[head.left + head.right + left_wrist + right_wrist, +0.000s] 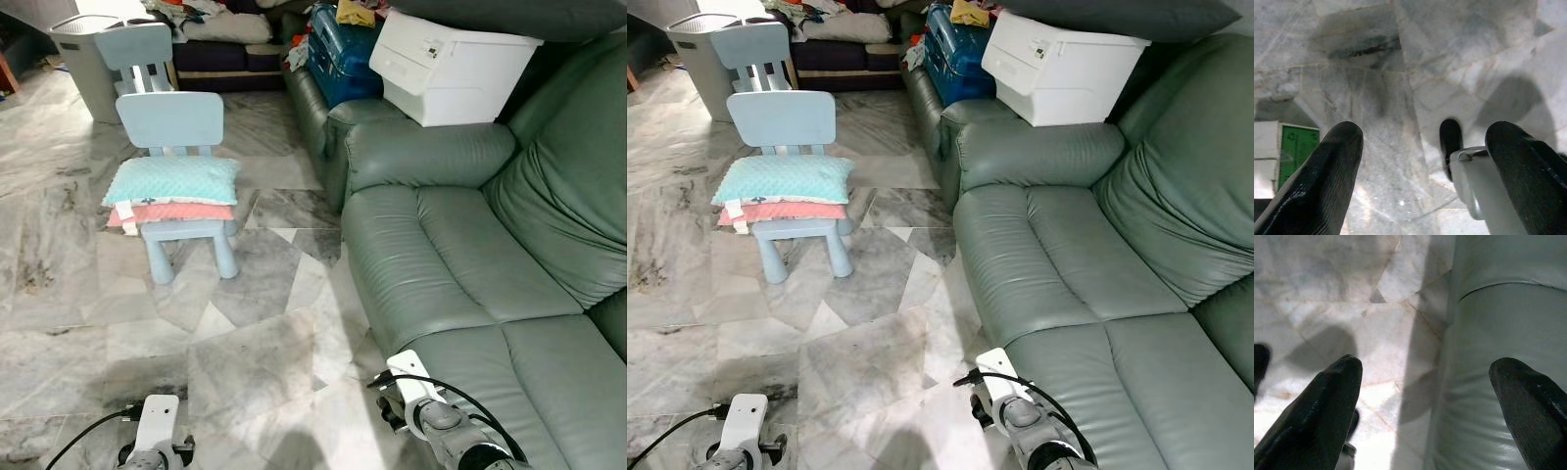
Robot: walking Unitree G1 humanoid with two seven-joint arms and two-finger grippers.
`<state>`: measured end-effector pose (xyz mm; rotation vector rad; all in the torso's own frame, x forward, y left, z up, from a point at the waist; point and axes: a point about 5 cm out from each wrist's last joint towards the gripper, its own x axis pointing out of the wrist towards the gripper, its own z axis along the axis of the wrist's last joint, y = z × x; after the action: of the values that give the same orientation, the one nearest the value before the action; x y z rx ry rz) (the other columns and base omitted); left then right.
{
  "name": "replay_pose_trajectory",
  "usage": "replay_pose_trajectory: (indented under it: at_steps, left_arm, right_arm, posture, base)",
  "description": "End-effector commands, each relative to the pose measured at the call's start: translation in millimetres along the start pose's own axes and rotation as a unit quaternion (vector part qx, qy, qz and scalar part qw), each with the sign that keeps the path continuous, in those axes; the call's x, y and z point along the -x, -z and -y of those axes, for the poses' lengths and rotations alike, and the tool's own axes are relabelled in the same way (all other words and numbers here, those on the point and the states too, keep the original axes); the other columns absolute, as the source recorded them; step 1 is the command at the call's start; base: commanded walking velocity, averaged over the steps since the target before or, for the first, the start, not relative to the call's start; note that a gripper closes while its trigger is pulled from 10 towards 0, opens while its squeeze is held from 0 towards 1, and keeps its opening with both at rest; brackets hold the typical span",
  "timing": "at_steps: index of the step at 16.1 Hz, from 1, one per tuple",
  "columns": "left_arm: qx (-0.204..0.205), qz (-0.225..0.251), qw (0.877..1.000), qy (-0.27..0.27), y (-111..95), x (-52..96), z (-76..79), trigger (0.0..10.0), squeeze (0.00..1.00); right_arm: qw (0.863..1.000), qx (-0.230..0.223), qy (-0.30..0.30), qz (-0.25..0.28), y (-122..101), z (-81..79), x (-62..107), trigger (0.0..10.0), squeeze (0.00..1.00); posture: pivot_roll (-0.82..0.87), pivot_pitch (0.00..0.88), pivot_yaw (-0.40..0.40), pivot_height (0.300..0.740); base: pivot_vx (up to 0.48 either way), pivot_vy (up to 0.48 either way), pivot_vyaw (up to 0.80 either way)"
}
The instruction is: Move the pillow to the sofa
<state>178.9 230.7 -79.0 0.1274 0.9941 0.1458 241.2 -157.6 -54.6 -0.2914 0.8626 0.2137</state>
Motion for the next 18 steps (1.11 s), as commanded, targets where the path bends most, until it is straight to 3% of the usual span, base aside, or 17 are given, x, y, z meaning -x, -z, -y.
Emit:
replay_pose_trajectory:
  at_steps: [1,4,5,6,7,9,11,13,14,15,16,17,18]
  left_arm:
    - [0.017,0.027,0.999,0.013,-14,-1.4,2.2,10.0,0.0]
    - [0.027,0.078,0.995,0.05,-43,-2.5,8.2,10.0,0.0]
    - [0.008,0.131,0.989,0.067,-70,-1.1,9.7,10.0,0.0]
    - [-0.016,0.19,0.977,0.098,-93,3.1,13.4,10.0,0.0]
    - [-0.025,0.21,0.972,0.107,-99,5.0,14.3,10.0,0.0]
    - [-0.015,0.316,0.937,0.149,-125,21.4,19.4,10.0,0.0]
    - [-0.009,0.389,0.904,0.177,-135,45.2,29.3,10.0,0.0]
    - [-0.068,0.466,0.868,0.157,-133,81.5,29.7,10.0,0.0]
    - [-0.077,0.489,0.861,0.119,-137,89.4,21.6,10.0,0.0]
    - [-0.079,0.499,0.86,0.07,-143,97.7,11.1,10.0,0.0]
    - [-0.076,0.501,0.859,0.071,-148,101.0,5.7,10.0,0.0]
    - [-0.059,0.493,0.866,0.062,-149,99.3,0.1,10.0,0.0]
    - [-0.022,0.474,0.879,0.055,-145,94.6,-2.5,10.0,0.0]
  right_arm:
    - [0.999,-0.046,0.012,0.01,0,1.0,0.2,10.0,0.0]
    - [0.994,-0.095,0.024,0.04,-5,2.1,0.6,10.0,0.0]
    - [0.989,-0.117,0.044,0.081,-12,38.0,5.6,10.0,0.0]
    - [0.979,-0.146,0.053,0.135,-29,62.8,11.0,10.0,0.0]
    - [0.975,-0.155,0.051,0.151,-34,65.7,12.2,10.0,0.0]
    - [0.958,-0.173,0.034,0.228,-51,76.3,20.4,10.0,0.0]
    - [0.943,-0.189,0.018,0.273,-54,84.8,30.3,10.0,0.0]
    - [0.932,-0.178,0.019,0.317,-51,86.0,53.1,10.0,0.0]
    - [0.924,-0.182,0.011,0.336,-52,81.5,61.8,10.0,0.0]
    - [0.922,-0.172,0.01,0.348,-54,77.9,70.0,10.0,0.0]
    - [0.921,-0.17,0.018,0.349,-53,76.3,73.5,10.0,0.0]
    - [0.919,-0.193,0.024,0.343,-52,76.0,74.1,10.0,0.0]
    - [0.929,-0.162,0.045,0.329,-53,78.5,76.7,10.0,0.0]
  posture:
    - [-0.09,0.0,-0.031,0.74]
    - [-0.09,0.0,-0.012,0.74]
    - [-0.1,0.0,-0.007,0.74]
    - [-0.1,0.0,-0.004,0.74]
    - [-0.1,0.0,-0.001,0.74]
    - [-0.11,0.0,-0.012,0.74]
    - [-0.11,0.0,-0.019,0.74]
    - [-0.12,0.0,-0.016,0.74]
    - [-0.12,0.0,-0.015,0.74]
    - [-0.11,0.0,-0.013,0.74]
    - [-0.12,0.0,-0.013,0.74]
    - [-0.12,0.0,-0.011,0.74]
    - [-0.12,0.0,-0.014,0.74]
  base:
    - [0.0,0.0,0.0]
    - [0.0,0.0,0.0]
    - [0.0,0.0,0.0]
    - [0.0,0.0,0.0]
    - [0.0,0.0,0.0]
    - [0.0,0.0,0.0]
    - [0.0,0.0,0.0]
    - [0.0,0.0,0.0]
    - [0.0,0.0,0.0]
    - [0.0,0.0,0.0]
    - [0.0,0.0,0.0]
    - [0.0,0.0,0.0]
    - [0.0,0.0,0.0]
